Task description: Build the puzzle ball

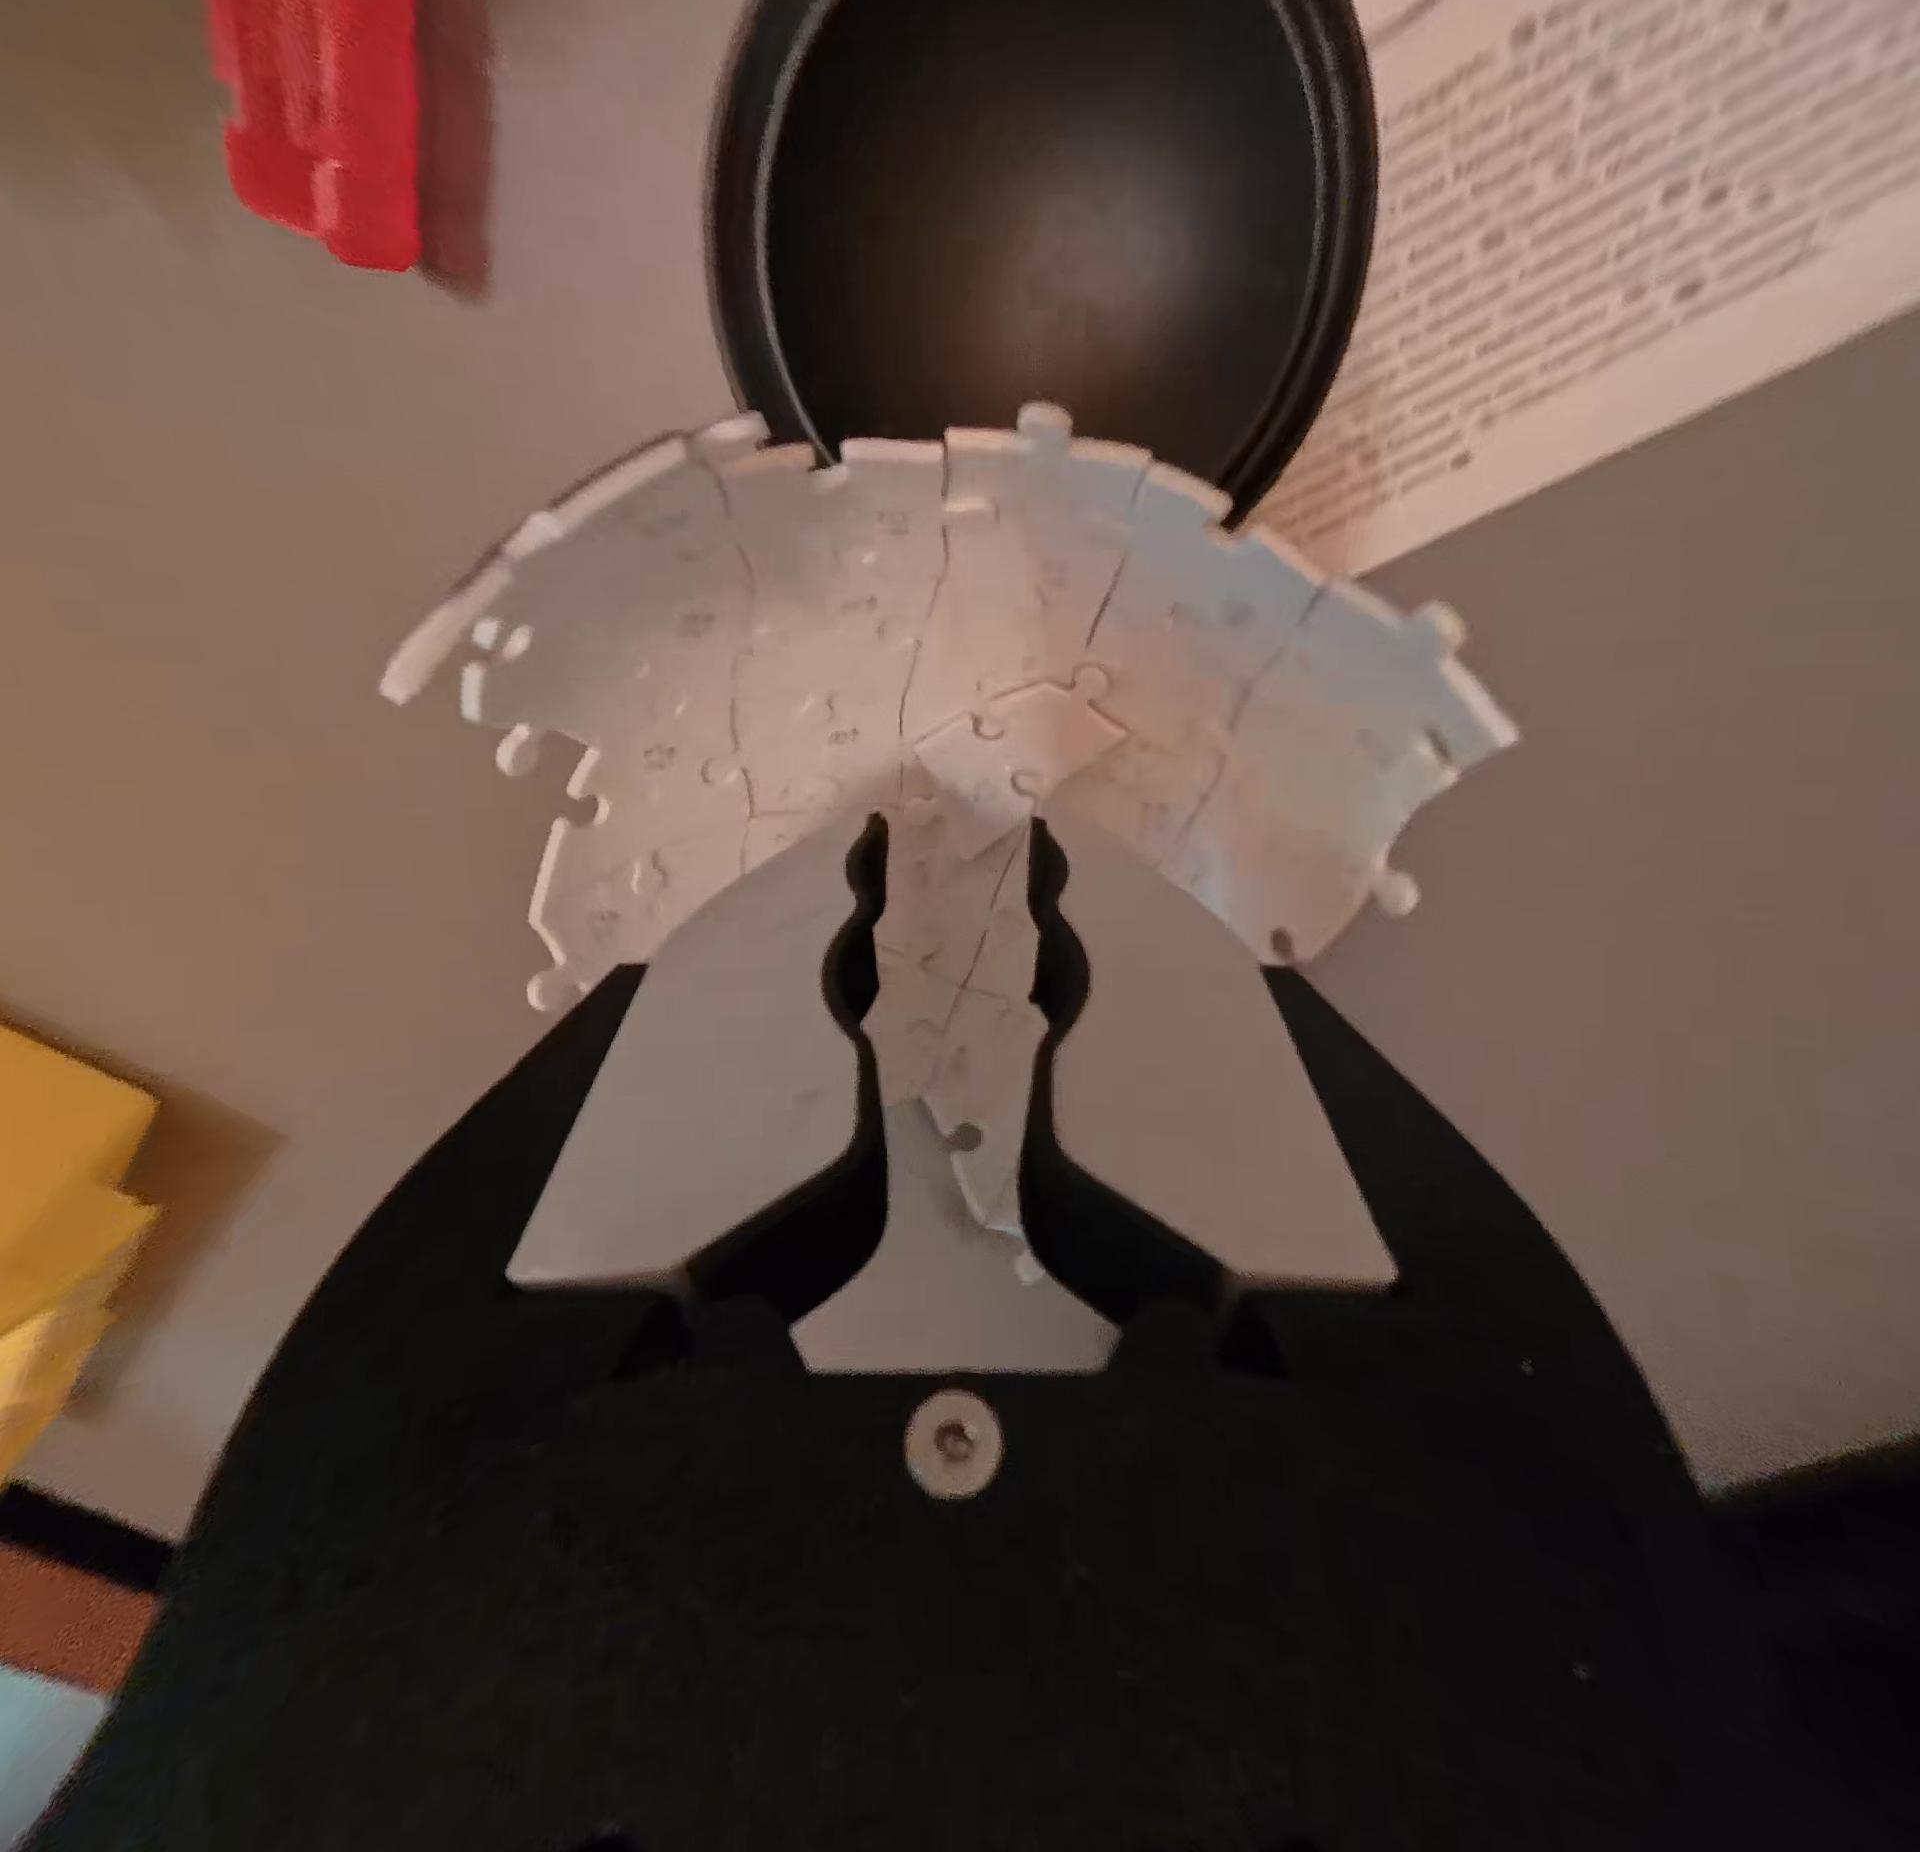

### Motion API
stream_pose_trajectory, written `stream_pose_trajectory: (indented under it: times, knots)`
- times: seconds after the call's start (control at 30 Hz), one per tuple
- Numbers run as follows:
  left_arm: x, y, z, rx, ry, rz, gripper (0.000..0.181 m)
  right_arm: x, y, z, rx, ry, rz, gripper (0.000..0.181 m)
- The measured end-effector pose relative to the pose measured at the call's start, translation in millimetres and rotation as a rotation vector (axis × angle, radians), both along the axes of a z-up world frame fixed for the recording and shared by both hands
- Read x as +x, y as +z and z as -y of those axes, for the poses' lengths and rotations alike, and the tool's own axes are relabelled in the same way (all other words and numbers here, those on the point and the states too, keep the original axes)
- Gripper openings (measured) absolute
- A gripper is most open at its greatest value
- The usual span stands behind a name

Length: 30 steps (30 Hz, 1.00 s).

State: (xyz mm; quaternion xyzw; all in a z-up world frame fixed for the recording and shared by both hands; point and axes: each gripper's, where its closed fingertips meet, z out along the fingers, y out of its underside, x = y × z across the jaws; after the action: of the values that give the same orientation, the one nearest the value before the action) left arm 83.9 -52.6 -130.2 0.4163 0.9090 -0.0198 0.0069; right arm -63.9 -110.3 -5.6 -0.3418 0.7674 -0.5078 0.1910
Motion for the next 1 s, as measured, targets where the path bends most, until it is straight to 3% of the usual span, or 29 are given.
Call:
stream_pose_trajectory:
  times: [0.03,0.33,0.53,1.0]
  knots:
    - [1.5,-0.3,-1.0,0.002,-0.044,0.018,0.025,0.9,-0.1,-0.2,0.000,0.003,-0.001,0.027]
    - [-9.0,15.5,6.0,-0.108,-0.626,-0.068,0.024,4.5,-4.0,-2.4,0.000,0.031,-0.029,0.030]
    - [-16.0,12.0,1.4,-0.077,-0.725,-0.132,0.027,1.9,-2.6,-1.2,0.001,0.022,-0.005,0.032]
    - [-8.4,-7.0,0.0,-0.031,-0.856,-0.061,0.025,2.9,-12.3,0.6,0.018,0.027,-0.039,0.034]
